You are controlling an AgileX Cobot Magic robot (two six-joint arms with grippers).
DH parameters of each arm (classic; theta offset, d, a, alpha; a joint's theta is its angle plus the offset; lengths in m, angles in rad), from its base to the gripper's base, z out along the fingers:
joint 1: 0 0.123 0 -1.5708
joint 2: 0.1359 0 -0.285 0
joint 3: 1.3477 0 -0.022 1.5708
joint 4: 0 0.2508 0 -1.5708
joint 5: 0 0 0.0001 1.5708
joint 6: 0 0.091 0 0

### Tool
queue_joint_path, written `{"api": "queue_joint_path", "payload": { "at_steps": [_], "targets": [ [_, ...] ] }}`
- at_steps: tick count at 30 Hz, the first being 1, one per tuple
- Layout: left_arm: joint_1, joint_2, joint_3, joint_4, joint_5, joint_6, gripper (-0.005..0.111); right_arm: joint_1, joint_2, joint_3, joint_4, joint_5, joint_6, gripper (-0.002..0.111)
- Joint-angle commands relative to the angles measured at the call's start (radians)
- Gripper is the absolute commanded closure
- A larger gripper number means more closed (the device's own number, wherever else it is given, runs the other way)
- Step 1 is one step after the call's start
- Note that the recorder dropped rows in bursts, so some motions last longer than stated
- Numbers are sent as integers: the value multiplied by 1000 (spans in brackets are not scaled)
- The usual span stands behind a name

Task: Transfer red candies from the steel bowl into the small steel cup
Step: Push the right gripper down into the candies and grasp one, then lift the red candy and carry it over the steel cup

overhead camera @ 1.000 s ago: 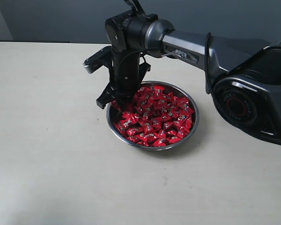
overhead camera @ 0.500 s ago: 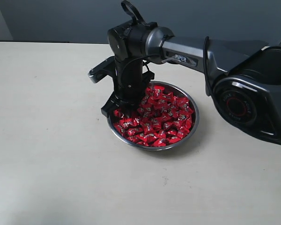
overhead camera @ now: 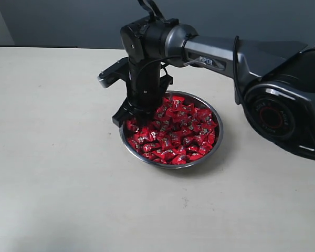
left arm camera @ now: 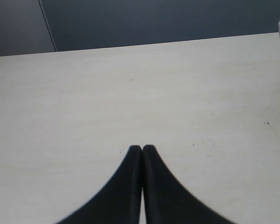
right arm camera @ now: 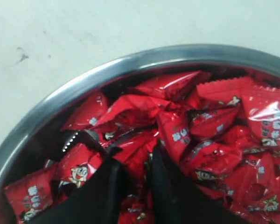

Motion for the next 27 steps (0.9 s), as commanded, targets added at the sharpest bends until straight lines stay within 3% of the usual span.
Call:
{"api": "queue_joint_path", "payload": {
  "at_steps": [1, 16, 22, 27],
  "targets": [
    [-4, -5, -8, 1, -9, -2, 106, -5, -17, 3, -11, -2, -1, 104],
    [-4, -5, -8, 1, -9, -2, 106, -5, -49, -38, -77, 47, 87, 109],
    [-4, -5, -8, 1, -9, -2, 106, -5, -49, -101, -187, 48, 359, 109],
    [-4, -5, -8, 1, -9, -2, 106, -5, -57, -106, -131, 48, 552, 109]
  ]
}}
